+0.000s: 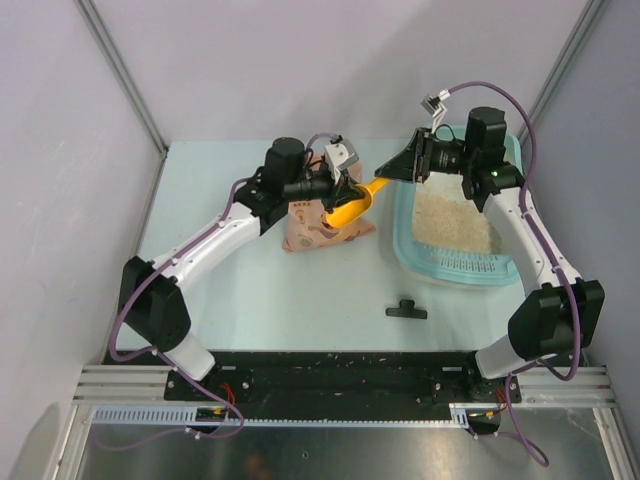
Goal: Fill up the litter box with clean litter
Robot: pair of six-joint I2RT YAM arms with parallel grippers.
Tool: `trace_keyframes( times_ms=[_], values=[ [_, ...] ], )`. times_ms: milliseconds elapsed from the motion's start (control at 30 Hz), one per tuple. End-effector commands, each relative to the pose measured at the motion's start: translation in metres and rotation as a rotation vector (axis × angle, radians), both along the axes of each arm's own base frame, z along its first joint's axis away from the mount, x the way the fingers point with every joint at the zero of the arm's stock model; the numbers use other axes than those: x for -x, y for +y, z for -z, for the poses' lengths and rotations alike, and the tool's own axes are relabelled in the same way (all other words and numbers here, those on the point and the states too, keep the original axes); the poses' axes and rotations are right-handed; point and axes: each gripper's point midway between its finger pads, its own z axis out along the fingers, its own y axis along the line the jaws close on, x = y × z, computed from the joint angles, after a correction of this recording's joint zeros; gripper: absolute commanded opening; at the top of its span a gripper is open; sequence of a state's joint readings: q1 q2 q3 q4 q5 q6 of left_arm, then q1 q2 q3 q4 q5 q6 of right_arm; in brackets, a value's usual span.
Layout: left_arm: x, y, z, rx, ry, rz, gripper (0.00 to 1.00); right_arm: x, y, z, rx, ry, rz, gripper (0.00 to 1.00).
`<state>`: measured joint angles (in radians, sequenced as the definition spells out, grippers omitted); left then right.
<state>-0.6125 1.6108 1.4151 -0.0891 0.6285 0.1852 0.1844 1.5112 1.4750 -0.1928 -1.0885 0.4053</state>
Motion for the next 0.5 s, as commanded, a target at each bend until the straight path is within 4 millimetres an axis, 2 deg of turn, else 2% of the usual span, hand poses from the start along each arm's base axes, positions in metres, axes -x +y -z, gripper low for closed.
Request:
trace_keyframes(
  times_ms=[0,33,67,133,233,300,467],
  values=[
    [0.0,-0.006,-0.03,0.016,-0.185,0.043,0.0,0.012,0.002,-0.002,0.007,-0.013,-0.054,0.16],
    [-0.003,-0.002,-0.03,-0.001,-0.226,0.04,0.0,0.014,0.0,0.0,0.008,-0.005,-0.061,0.34],
    [-0.003,0.001,-0.032,-0.005,-0.245,0.034,0.0,0.018,-0.003,0.0,0.002,0.004,-0.08,0.4],
    [-0.007,0.007,-0.028,-0.024,-0.273,0.03,0.0,0.022,-0.005,0.001,0.002,0.006,-0.09,0.5],
    [-0.009,0.01,-0.023,-0.051,-0.303,0.039,0.0,0.027,-0.005,0.003,-0.002,0.017,-0.12,0.56],
    [-0.013,0.009,-0.022,-0.053,-0.306,0.037,0.0,0.027,-0.005,0.004,-0.003,0.022,-0.125,0.57],
    [-0.014,0.005,-0.02,-0.045,-0.282,0.054,0.0,0.026,-0.005,0.005,-0.006,0.018,-0.131,0.46]
  ],
)
